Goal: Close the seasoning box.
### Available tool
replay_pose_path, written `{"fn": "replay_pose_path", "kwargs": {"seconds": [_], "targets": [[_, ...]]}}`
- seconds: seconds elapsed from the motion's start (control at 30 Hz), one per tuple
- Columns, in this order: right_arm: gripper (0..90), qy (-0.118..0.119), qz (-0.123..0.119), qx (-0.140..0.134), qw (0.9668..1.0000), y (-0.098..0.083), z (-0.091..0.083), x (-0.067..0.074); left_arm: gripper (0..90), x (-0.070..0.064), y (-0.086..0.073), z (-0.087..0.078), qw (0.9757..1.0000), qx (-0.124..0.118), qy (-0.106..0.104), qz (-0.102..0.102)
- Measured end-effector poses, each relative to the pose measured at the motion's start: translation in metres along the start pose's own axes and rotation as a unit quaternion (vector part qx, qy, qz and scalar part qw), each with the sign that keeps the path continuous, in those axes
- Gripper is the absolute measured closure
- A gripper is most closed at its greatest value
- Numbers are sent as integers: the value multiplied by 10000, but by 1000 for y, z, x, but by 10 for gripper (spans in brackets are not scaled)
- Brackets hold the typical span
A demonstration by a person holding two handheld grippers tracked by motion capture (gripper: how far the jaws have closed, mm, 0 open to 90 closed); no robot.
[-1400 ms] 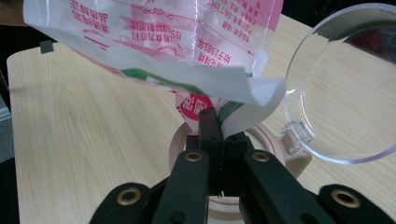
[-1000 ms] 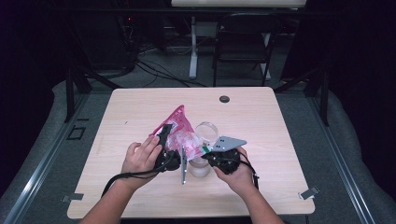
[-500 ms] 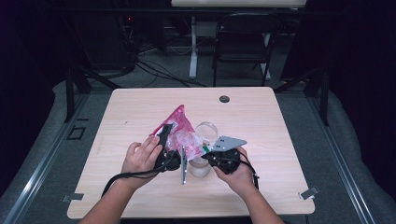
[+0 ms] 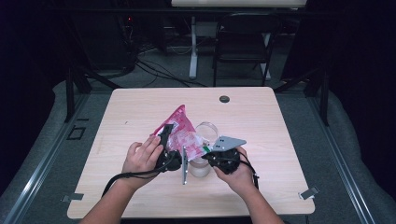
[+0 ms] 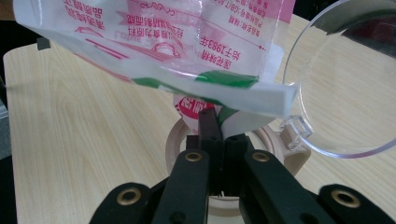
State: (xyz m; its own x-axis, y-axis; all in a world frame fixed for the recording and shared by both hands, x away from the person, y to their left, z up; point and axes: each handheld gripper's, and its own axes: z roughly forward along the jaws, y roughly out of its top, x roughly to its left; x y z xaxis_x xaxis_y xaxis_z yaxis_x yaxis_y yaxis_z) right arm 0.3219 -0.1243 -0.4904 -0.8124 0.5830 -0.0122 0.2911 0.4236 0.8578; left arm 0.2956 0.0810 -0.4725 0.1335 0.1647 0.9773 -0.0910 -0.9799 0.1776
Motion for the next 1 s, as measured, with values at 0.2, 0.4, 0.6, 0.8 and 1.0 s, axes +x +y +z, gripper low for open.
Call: {"fn": "replay_pose_path", "kwargs": {"seconds": [0.2, 0.4, 0.6, 0.8, 1.0], "targets": [[900, 8, 8, 12, 10000, 0, 0, 0, 640, 0, 0, 0, 10000, -11, 8, -3], [900, 13, -3, 53, 10000, -1, 1, -1, 640, 0, 1, 0, 10000, -23, 23, 34], [900, 13, -13, 120, 9999, -1, 3, 0, 639, -2, 2, 0, 10000, 40, -24, 65], [900, 15, -3, 121, 9999, -1, 3, 0, 640, -2, 1, 1, 10000, 10, -24, 63], [900, 31, -13, 134, 9999, -1, 3, 0, 639, -2, 2, 1, 10000, 9, -16, 69]]}}
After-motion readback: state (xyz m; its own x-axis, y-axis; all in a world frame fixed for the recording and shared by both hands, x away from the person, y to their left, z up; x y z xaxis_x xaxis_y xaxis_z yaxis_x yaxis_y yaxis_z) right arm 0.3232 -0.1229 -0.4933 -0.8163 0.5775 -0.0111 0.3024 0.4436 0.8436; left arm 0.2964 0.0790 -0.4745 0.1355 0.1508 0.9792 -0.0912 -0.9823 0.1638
